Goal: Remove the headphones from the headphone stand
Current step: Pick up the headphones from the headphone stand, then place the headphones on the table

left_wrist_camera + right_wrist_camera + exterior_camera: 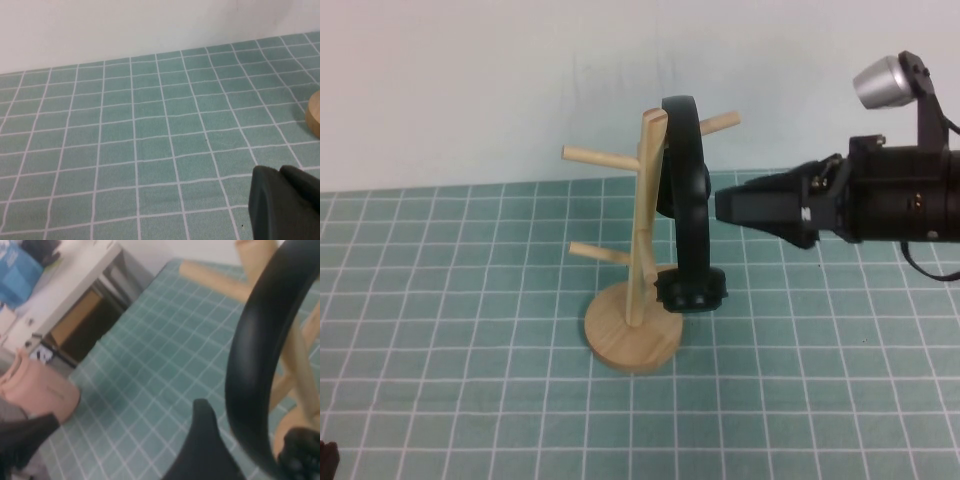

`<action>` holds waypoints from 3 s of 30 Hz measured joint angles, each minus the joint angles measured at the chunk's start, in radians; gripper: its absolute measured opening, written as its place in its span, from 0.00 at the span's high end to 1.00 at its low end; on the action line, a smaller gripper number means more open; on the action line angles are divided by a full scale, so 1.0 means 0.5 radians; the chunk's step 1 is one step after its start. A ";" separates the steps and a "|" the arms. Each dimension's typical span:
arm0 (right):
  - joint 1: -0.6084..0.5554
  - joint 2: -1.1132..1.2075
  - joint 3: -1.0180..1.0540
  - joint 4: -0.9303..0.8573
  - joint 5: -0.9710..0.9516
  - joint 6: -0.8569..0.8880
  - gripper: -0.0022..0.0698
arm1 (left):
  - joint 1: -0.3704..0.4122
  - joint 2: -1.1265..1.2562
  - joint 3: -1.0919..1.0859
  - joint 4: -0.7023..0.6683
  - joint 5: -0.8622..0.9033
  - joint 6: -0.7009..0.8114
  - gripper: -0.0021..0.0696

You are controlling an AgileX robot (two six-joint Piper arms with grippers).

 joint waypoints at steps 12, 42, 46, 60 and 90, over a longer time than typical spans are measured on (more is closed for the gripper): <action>0.091 0.144 -0.043 0.158 0.102 -0.096 0.35 | 0.000 0.000 0.000 0.000 0.000 0.000 0.98; -0.072 0.022 -0.218 0.122 0.153 -0.023 0.98 | 0.000 0.000 0.000 0.000 0.000 0.000 0.98; -0.226 -0.126 -0.218 -0.088 0.145 0.239 0.98 | 0.000 0.000 0.000 0.000 0.000 0.000 0.98; -0.366 -0.075 -0.215 -1.747 0.024 1.496 0.97 | 0.000 0.000 0.000 0.000 0.000 0.000 0.98; 0.274 0.907 -0.294 -2.401 -0.922 2.699 0.68 | 0.000 0.000 0.000 0.000 0.000 0.000 0.98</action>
